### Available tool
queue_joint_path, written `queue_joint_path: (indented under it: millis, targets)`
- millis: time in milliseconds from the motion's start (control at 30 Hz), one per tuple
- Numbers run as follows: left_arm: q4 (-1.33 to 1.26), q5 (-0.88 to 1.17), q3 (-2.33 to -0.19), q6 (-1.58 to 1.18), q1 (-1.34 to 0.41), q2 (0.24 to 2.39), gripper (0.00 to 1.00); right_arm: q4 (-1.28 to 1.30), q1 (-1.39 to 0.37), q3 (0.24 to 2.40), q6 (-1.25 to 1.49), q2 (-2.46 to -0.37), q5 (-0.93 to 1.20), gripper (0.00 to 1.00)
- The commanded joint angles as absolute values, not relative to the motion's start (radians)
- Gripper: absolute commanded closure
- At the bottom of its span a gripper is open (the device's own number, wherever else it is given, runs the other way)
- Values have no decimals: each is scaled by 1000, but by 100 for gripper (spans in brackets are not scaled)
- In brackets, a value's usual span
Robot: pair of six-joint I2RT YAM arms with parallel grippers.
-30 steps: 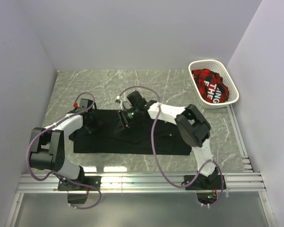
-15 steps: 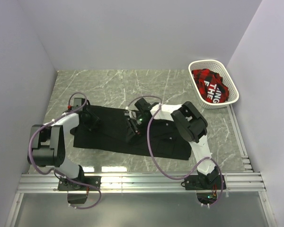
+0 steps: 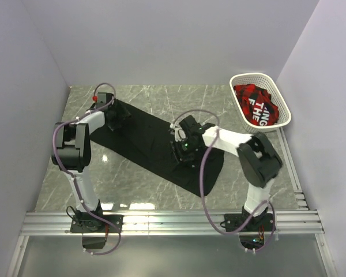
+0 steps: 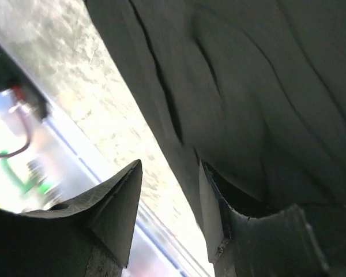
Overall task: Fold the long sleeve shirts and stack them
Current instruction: Fold the shirt
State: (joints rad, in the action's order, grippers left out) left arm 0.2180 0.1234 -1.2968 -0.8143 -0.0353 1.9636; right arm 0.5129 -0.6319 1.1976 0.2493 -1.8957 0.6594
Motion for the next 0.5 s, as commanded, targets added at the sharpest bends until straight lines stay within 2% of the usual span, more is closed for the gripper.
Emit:
queue_joint_path:
  millis: [0, 33, 167, 267, 433, 467]
  targets:
    - [146, 39, -1336, -681, -92, 1878, 22, 546, -634, 1178, 210, -1708, 308, 48]
    - [140, 14, -1330, -677, -121, 1843, 14, 546, -632, 1172, 210, -1650, 255, 47]
    - [196, -127, -1273, -716, -185, 1682, 3, 561, -632, 1146, 187, -1569, 63, 45]
    - [331, -265, -1223, -831, -224, 1596, 1, 593, -632, 1140, 172, -1585, 32, 45]
    - [353, -255, -1068, -942, -259, 1520, 4, 603, -637, 1100, 166, -1614, 64, 47]
    - [353, -261, -1056, -946, -262, 1523, 7, 604, -635, 1089, 167, -1618, 81, 47]
